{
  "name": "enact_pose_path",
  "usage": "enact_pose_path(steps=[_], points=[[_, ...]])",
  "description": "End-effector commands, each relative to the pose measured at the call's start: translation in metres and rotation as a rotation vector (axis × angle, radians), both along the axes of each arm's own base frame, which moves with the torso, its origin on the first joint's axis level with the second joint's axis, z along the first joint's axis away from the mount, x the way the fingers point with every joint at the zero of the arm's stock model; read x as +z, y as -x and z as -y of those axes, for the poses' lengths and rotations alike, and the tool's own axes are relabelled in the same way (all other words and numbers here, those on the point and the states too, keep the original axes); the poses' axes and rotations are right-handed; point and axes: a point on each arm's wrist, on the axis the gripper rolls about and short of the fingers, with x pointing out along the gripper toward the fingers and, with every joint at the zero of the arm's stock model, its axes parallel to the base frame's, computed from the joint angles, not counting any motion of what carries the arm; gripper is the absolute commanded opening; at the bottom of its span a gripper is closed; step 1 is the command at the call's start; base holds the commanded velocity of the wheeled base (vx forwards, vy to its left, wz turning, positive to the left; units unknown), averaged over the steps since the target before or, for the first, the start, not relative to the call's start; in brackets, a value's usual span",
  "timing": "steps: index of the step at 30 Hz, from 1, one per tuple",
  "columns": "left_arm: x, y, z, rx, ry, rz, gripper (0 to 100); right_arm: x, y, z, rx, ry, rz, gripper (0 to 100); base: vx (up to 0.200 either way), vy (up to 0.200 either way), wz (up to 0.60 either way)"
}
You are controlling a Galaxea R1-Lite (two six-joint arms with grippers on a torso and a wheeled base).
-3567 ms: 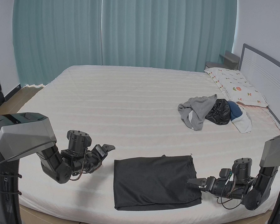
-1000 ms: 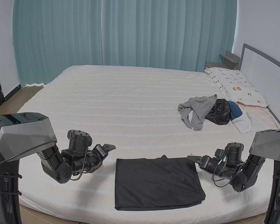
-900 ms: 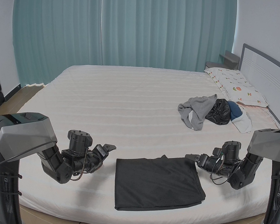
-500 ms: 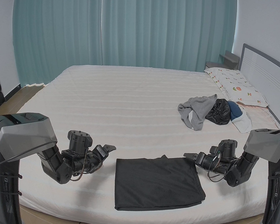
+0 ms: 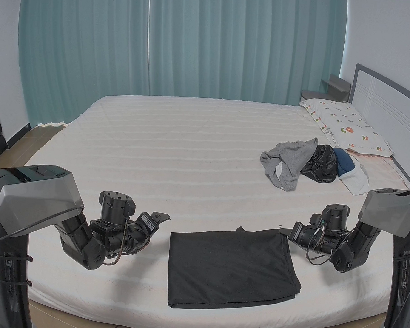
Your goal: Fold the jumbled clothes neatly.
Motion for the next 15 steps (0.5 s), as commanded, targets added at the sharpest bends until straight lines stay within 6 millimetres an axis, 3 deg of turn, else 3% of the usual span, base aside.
enact_pose_path(steps=[1,15], points=[[-0.0008,0.0000,0.0000,0.000,0.000,-0.002,100,0.0016,-0.0013,0.0037,-0.009,-0.002,0.005,0,0.000,0.000,0.00],[-0.0033,0.0003,-0.0002,-0.007,-0.020,-0.001,100,-0.0028,-0.0051,0.0091,-0.025,0.001,0.002,0,0.000,0.000,0.00]])
